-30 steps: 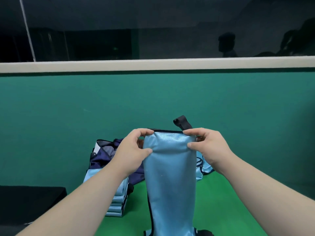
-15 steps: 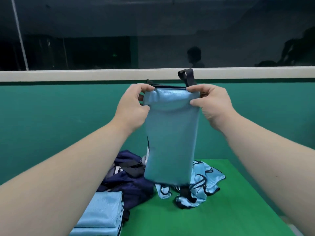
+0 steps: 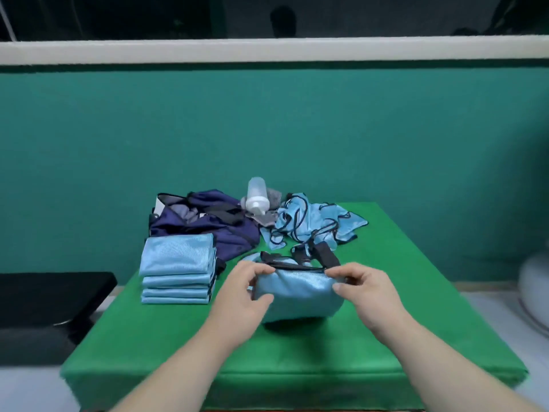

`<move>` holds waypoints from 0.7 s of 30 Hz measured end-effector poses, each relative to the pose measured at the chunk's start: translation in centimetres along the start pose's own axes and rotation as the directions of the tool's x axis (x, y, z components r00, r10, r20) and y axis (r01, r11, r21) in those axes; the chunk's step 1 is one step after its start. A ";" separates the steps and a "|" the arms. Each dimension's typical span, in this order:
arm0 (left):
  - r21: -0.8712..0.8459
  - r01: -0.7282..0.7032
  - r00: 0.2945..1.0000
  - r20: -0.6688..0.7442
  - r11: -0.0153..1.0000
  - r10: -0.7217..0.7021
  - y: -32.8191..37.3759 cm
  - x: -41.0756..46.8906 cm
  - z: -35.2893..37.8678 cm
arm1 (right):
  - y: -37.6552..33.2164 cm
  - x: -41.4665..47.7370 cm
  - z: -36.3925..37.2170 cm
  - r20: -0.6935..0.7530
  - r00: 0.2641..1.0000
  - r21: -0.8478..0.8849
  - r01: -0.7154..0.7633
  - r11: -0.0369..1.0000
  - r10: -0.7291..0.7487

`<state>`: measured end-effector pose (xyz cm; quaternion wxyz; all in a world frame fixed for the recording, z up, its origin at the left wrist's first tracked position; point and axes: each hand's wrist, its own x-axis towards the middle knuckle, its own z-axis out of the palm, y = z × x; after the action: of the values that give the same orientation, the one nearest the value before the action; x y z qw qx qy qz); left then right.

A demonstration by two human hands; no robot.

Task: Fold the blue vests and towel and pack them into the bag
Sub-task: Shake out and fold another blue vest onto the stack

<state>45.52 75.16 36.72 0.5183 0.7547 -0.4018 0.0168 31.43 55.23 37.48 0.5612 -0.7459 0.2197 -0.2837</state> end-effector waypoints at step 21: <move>0.240 0.282 0.947 0.087 0.929 -0.310 -8.2 -4.7 5.4 | 8.7 0.4 4.8 0.090 0.987 -0.471 -0.075 0.879 0.132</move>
<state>45.36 74.78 25.83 0.4003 0.8600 -0.3100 -0.0632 34.88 56.05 28.17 0.3921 -0.8616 0.2870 -0.1470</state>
